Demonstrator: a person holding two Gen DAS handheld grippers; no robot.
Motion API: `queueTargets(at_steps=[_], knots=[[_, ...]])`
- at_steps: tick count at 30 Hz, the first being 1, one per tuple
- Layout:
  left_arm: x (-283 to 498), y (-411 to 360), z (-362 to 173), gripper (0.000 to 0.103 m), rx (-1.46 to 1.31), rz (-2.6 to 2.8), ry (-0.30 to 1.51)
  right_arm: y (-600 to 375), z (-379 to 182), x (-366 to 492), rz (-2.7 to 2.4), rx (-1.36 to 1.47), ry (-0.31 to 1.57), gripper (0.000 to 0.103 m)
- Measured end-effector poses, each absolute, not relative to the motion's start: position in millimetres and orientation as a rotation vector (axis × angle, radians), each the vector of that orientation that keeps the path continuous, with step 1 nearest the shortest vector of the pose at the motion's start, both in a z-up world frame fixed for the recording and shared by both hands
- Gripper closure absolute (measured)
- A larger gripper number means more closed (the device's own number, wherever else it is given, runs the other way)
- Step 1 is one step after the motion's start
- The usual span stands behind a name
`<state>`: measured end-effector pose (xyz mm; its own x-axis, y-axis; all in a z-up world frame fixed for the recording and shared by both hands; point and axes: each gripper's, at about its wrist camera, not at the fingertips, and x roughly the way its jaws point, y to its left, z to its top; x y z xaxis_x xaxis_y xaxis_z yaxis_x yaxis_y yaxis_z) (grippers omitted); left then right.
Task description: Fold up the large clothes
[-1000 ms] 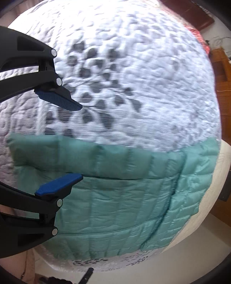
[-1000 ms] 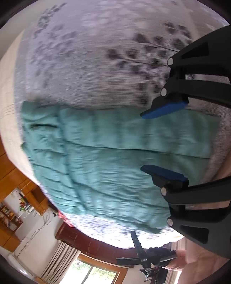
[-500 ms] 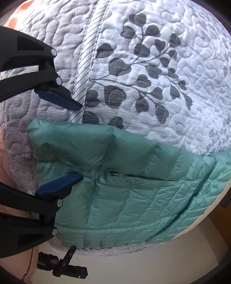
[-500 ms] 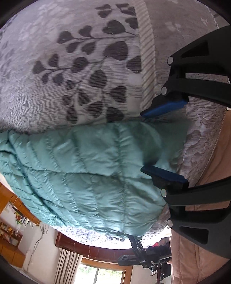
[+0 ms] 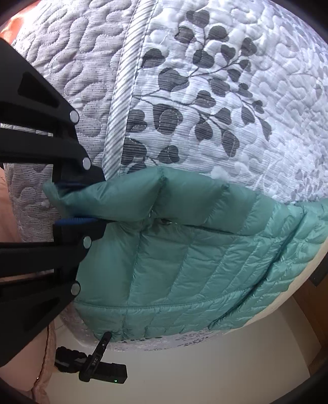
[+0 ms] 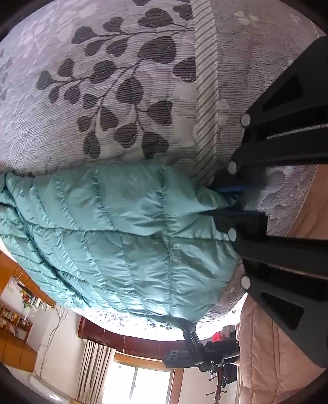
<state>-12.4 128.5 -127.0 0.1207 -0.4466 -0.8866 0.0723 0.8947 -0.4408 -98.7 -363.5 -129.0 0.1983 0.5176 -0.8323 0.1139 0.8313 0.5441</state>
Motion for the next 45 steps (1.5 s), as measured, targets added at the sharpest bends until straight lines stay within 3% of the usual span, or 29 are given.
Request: queueTargets(at_steps=[5, 15, 22, 35, 45], knots=[[-18.9, 129.3, -110.4, 0.093, -0.277, -0.410, 1.370, -362.3, -119.1, -102.9, 0.328, 0.538, 1.350, 0.098], [-49.7, 138.5, -105.6, 0.093, -0.225, -0.438, 1.403, -368.0, -121.7, -121.4, 0.337, 0.543, 1.388, 0.099], [-34.1, 143.9, -63.1, 0.094, -0.254, -0.490, 1.285, -376.0, -87.9, -108.4, 0.357, 0.530, 1.292, 0.100], [40.9, 98.5, 17.9, 0.094, -0.162, -0.542, 1.080, -389.7, -0.1, -20.5, 0.332, 0.369, 1.099, 0.100], [150.8, 76.3, 42.6, 0.094, -0.184, -0.546, 0.985, -413.4, 18.6, 95.3, 0.327, 0.422, 1.068, 0.100]])
